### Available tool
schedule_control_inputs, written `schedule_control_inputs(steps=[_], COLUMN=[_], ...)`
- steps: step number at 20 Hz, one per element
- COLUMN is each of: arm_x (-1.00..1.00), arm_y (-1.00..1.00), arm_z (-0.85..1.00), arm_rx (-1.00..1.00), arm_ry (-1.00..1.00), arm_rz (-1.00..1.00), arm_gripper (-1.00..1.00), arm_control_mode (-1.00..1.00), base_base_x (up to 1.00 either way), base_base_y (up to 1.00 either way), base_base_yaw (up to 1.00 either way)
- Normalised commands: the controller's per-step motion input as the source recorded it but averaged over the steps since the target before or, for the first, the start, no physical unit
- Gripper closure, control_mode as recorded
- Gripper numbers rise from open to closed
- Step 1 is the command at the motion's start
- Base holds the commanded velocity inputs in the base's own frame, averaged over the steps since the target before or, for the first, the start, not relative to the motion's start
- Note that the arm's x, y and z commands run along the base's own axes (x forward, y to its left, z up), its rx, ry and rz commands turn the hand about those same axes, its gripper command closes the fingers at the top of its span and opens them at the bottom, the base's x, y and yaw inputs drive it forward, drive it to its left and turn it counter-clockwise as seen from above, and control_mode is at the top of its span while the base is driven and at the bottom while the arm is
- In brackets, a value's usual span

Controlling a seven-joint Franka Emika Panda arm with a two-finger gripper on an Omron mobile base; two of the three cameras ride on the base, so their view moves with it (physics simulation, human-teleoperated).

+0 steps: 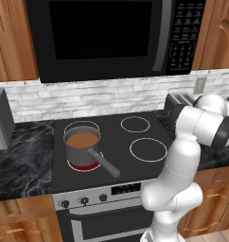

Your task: Pick up the sugar cube(s) and place them in the saucepan with hot chocolate.

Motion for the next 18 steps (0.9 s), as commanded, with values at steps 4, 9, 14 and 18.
schedule_control_inputs(steps=[4,9,14,18], arm_x=[0.02,0.09,0.16,0.19], arm_y=[0.0,-0.02,-0.11,-0.16], arm_z=[0.0,-0.01,-0.07,-0.03], arm_rx=[-0.09,-0.01,0.0,0.0], arm_ry=[0.0,0.0,0.0,0.0], arm_rz=[0.13,0.1,0.0,0.0], arm_gripper=[-1.0,-1.0,-1.0,-1.0], arm_control_mode=[-1.0,-1.0,-1.0,-1.0], base_base_x=[0.0,0.0,0.0,0.0], base_base_y=[0.0,0.0,0.0,0.0], base_base_yaw=[0.0,0.0,0.0,0.0])
